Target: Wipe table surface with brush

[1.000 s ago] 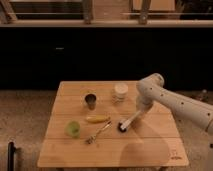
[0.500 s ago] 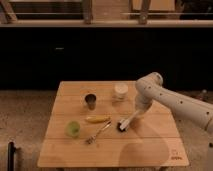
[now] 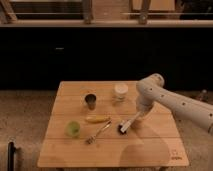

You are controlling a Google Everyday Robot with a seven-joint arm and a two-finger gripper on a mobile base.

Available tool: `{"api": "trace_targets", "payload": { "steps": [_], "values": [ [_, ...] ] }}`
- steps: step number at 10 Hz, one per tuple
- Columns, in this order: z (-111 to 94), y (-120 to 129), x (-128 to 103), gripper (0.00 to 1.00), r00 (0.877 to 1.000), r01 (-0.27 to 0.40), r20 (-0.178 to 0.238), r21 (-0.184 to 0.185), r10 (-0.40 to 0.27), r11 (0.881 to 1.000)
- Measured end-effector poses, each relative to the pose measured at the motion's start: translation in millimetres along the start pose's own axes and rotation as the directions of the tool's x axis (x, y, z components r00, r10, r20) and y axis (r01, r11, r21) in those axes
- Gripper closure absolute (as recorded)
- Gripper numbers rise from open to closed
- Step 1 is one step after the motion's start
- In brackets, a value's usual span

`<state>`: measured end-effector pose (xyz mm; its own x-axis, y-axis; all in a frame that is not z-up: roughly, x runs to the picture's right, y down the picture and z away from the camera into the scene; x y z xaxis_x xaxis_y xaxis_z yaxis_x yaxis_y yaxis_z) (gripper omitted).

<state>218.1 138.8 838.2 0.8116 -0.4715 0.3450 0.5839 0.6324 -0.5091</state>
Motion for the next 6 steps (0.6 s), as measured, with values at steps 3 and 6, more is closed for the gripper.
{"api": "trace_targets", "payload": {
  "steps": [3,6],
  "values": [
    [0.1,2.5,1.1,0.96,0.999,0.008,-0.051,-0.005,-0.008,1.0],
    [0.2,0.2,-1.1,0.96,0.997,0.023,-0.072,-0.007,-0.023,1.0]
  ]
}}
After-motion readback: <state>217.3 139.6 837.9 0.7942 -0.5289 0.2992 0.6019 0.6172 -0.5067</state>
